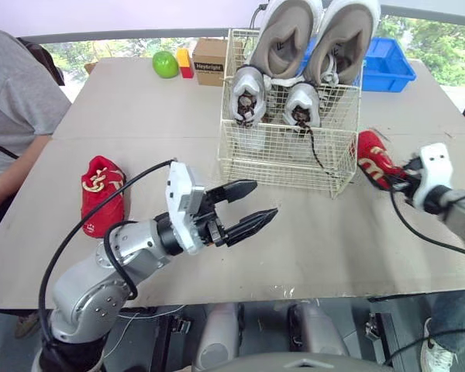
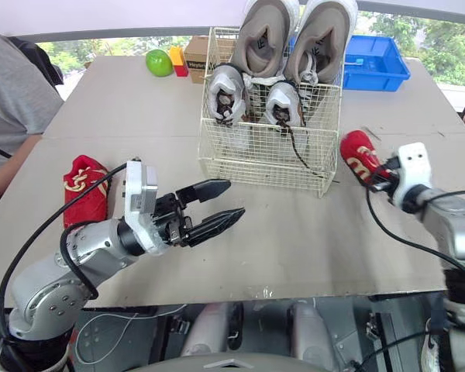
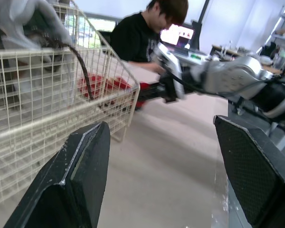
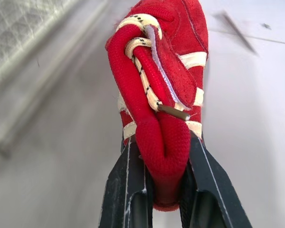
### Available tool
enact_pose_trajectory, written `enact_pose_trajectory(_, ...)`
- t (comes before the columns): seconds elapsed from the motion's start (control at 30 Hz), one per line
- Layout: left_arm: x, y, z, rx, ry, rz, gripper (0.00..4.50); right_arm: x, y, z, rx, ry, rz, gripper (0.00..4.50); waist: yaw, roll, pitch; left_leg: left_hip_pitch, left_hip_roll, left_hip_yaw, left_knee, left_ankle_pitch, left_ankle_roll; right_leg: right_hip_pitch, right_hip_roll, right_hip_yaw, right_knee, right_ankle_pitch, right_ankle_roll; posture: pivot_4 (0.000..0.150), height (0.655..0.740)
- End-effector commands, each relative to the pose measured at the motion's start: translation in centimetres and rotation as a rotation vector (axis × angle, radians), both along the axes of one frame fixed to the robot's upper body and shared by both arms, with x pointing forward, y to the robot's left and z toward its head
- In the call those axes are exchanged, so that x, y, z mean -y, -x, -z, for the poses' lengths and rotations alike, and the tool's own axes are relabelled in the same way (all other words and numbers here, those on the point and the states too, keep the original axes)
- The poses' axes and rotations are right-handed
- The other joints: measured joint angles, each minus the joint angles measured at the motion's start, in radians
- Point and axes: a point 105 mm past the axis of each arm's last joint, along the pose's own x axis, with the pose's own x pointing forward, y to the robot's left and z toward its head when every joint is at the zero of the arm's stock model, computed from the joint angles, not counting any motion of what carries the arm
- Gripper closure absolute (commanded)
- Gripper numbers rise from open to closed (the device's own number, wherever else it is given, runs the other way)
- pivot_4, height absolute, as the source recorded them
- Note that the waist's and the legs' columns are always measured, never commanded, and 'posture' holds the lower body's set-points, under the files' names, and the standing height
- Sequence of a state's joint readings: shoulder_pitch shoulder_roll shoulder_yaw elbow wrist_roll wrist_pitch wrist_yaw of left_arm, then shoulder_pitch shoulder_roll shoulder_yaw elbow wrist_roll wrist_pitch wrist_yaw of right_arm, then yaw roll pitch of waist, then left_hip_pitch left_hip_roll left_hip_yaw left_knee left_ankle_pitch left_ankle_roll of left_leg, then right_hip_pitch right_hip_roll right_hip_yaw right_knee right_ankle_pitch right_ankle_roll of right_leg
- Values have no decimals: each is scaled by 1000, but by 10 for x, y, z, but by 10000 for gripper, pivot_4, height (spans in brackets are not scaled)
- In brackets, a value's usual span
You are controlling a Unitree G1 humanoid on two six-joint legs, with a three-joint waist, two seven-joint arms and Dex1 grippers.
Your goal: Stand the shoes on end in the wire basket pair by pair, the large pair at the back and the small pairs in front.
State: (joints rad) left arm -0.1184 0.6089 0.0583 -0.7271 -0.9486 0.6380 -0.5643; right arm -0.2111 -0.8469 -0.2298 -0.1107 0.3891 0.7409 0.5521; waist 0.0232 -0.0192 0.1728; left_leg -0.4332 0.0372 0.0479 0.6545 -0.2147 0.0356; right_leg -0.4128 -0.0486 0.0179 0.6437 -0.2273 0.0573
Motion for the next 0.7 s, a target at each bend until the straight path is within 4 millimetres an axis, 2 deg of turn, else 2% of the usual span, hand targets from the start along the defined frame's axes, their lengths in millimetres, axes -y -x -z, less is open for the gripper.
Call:
enact_pose_trajectory(0.03, 5, 0, -3, -13, 9, 41, 7162, -2, 40, -37, 0, 237, -275, 44765, 0, 3, -1, 1, 0, 1, 0, 0, 0, 0, 0, 1, 0, -1, 1, 1500, 7400)
enact_pose_trajectory(0.13, 14, -7, -2, -69, -47, 109, 7162, -26, 109, -53, -198, 295, -686, 44765, -8, 3, -1, 2, 1, -1, 0, 0, 0, 1, 2, 0, 0, -1, 0, 1500, 7400)
enact_pose_trajectory(0.17, 17, -8, -4, -101, -39, 161, 7162, -35, 122, -59, -243, 326, -794, 44765, -15, 3, -1, 3, 2, -1, 0, 0, 0, 2, 2, -1, 0, -1, 0, 1500, 7400)
enact_pose_trajectory(0.2, 20, -8, -7, -126, -33, 212, 7162, -41, 128, -62, -260, 359, -859, 44765, -24, 3, -1, 4, 3, -1, 0, 0, 0, 2, 4, 1, 0, -3, 3, 1500, 7400)
enact_pose_trajectory(0.3, 28, -8, -17, -155, -66, 358, 7162, -72, 130, -71, -218, 457, -1086, 44765, -41, 2, -1, 7, 3, -2, 2, 0, 0, 2, 7, 3, 1, -3, -1, 1500, 7400)
enact_pose_trajectory(0.43, 34, -20, -12, -146, -246, 430, 7162, -121, 117, -84, -25, 500, -1300, 44765, -40, -1, 2, 10, 3, -2, 3, 0, 0, 4, 7, 5, 1, -3, -2, 1500, 7400)
enact_pose_trajectory(0.57, 29, -29, -8, -112, -402, 469, 7162, -159, 97, -102, 139, 534, -1414, 44765, -38, -2, 3, 4, 2, -2, 3, 0, -1, -1, 7, 6, 1, -1, -6, 1500, 7400)
enact_pose_trajectory(0.7, 25, -34, -6, -55, -510, 498, 7162, -179, 98, -113, 201, 527, -1483, 44765, -19, -3, 4, -1, 2, -3, 3, 0, -1, -4, 7, 5, 0, 1, -2, 1500, 7400)
